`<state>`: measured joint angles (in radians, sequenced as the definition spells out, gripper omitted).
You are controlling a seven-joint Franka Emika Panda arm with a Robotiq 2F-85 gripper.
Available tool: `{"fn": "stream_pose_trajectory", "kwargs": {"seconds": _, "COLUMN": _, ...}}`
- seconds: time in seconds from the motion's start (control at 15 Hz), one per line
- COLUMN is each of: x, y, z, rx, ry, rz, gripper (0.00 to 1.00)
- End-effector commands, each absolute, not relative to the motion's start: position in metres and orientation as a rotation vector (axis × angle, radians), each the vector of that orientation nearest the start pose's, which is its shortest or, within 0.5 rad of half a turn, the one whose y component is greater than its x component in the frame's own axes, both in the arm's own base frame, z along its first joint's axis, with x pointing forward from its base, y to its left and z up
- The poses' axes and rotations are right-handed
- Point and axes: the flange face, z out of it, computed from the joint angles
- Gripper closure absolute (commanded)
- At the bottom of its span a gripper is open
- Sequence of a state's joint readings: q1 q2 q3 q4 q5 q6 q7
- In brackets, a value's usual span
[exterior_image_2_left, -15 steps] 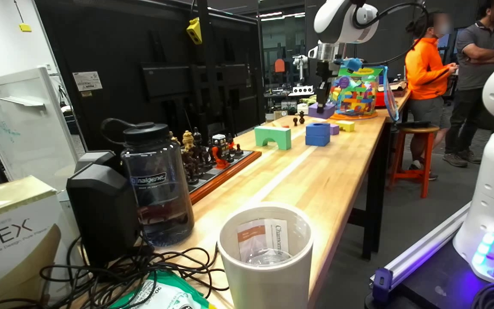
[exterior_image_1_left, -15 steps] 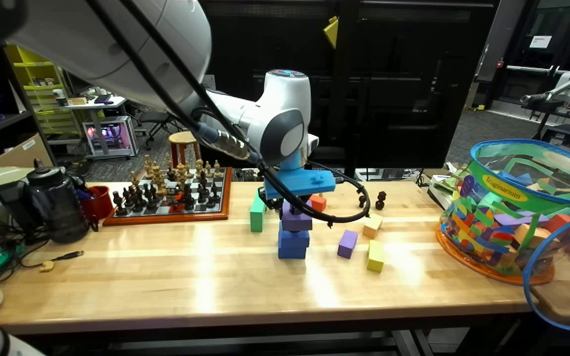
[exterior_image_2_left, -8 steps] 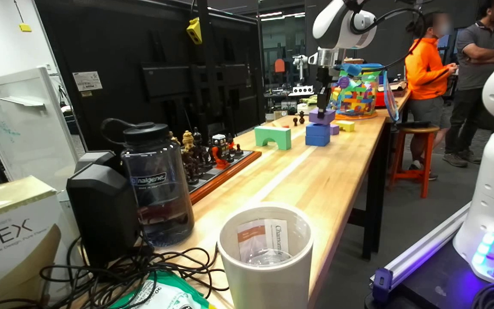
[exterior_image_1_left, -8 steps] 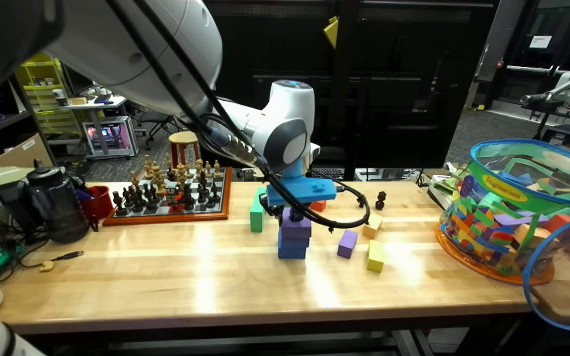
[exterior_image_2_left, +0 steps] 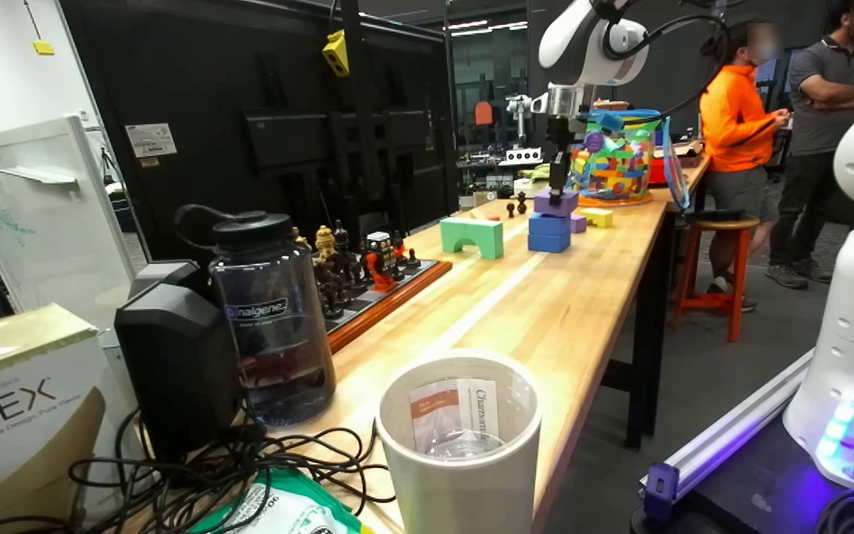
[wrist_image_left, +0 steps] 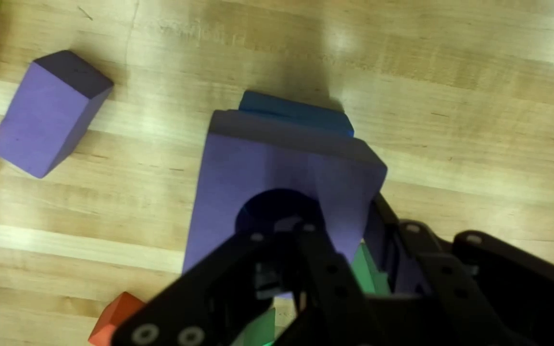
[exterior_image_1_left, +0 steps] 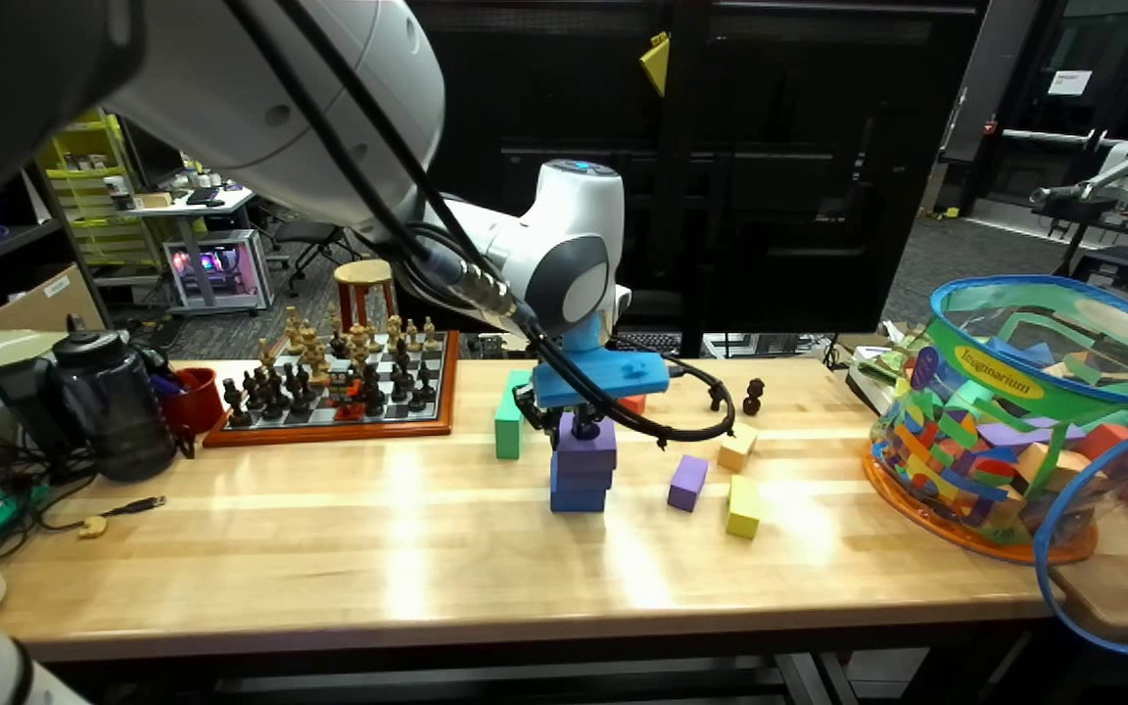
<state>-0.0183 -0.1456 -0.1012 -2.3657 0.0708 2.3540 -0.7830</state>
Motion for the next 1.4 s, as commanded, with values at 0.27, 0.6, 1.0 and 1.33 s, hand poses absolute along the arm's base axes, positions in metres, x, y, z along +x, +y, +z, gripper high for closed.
{"fn": "stream_pose_trajectory", "kwargs": {"seconds": 0.27, "x": 0.493, "y": -0.056, "z": 0.404, "rx": -2.944, "ry": -1.041, "rz": -0.183, "gripper": 0.94}}
{"fn": "stream_pose_trajectory", "kwargs": {"seconds": 0.6, "x": 0.496, "y": -0.056, "z": 0.402, "rx": -2.933, "ry": -1.083, "rz": -0.137, "gripper": 0.94}}
{"fn": "stream_pose_trajectory", "kwargs": {"seconds": 1.0, "x": 0.501, "y": -0.054, "z": 0.401, "rx": -2.919, "ry": -1.105, "rz": -0.115, "gripper": 0.94}}
{"fn": "stream_pose_trajectory", "kwargs": {"seconds": 1.33, "x": 0.505, "y": -0.052, "z": 0.401, "rx": -2.919, "ry": -1.113, "rz": -0.101, "gripper": 0.81}}
